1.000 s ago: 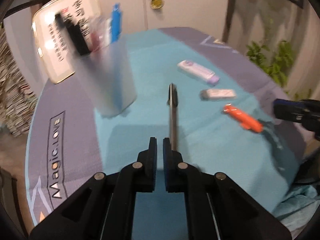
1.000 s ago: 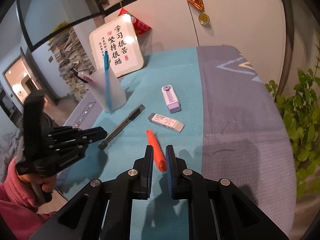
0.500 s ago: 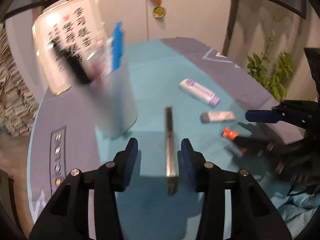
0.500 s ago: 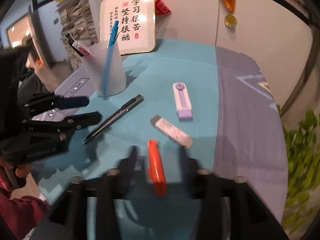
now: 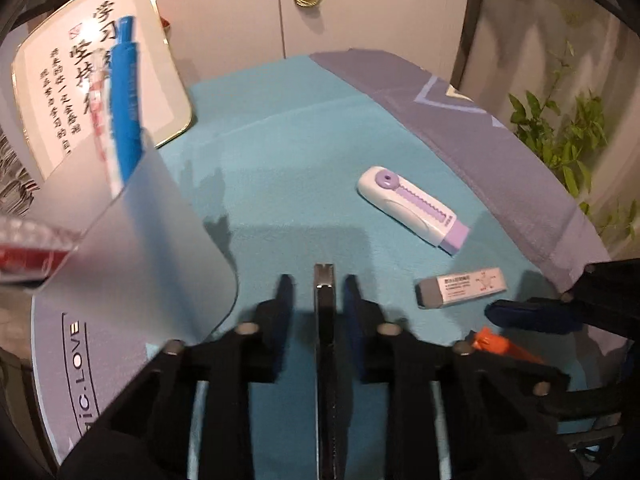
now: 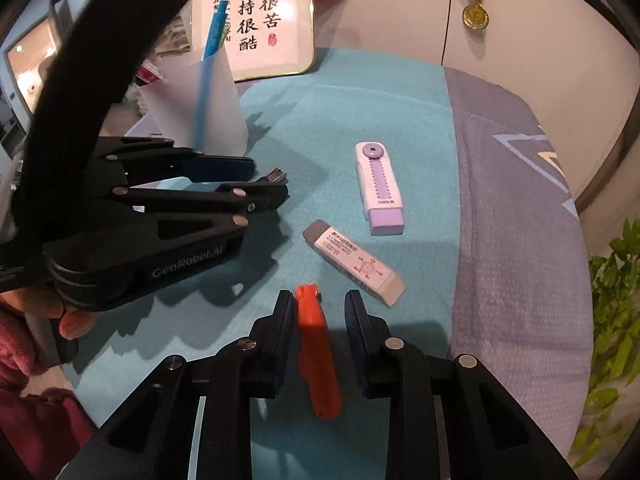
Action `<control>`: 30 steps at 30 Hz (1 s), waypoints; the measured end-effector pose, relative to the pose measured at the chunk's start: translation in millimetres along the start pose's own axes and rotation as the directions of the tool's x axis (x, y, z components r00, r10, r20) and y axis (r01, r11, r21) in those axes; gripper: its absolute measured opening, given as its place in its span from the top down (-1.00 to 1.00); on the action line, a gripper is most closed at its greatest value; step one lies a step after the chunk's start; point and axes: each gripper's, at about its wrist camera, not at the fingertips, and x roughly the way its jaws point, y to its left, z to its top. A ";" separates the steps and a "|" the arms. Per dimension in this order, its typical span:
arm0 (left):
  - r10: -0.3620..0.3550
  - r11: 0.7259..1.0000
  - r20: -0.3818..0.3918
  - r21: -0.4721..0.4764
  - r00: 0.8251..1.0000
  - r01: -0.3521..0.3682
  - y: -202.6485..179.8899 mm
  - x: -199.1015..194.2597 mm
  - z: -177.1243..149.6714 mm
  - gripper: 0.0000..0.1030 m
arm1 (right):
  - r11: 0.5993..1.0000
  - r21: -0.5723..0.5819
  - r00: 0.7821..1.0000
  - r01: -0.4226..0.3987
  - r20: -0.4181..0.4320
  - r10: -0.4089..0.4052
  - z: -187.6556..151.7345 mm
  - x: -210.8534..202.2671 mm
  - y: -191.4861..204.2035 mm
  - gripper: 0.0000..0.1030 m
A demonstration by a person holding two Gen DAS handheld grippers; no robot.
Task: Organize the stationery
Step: 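Lift the black pen with the left gripper while the right lifts the orange highlighter, then carry the orange highlighter with the right gripper into the frosted cup and open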
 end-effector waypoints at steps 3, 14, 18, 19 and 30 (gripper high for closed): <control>0.013 0.999 -0.003 0.030 1.000 -0.013 -6.5 -3.5 -2.1 0.83 | 1.000 -0.019 1.000 0.009 -0.009 -0.009 5.3 3.2 5.3 0.58; -0.022 0.999 0.154 -0.020 0.988 0.026 10.8 -80.8 -13.3 0.83 | 0.991 0.105 0.990 -0.081 0.123 0.068 8.6 -40.2 -4.6 0.75; -0.019 0.999 0.204 -0.040 0.979 0.028 15.7 -105.6 -21.5 0.83 | 0.986 0.144 0.983 -0.085 0.175 0.059 8.4 -58.0 -5.7 0.75; -0.020 0.998 0.216 -0.046 0.976 0.031 17.5 -112.6 -24.6 0.83 | 0.985 0.149 0.981 -0.088 0.185 0.060 8.3 -61.5 -4.8 0.75; 0.010 0.995 0.314 -0.096 0.949 0.021 32.2 -159.9 -38.1 0.83 | 0.984 0.134 0.951 -0.115 0.303 0.070 32.4 -98.5 20.0 0.75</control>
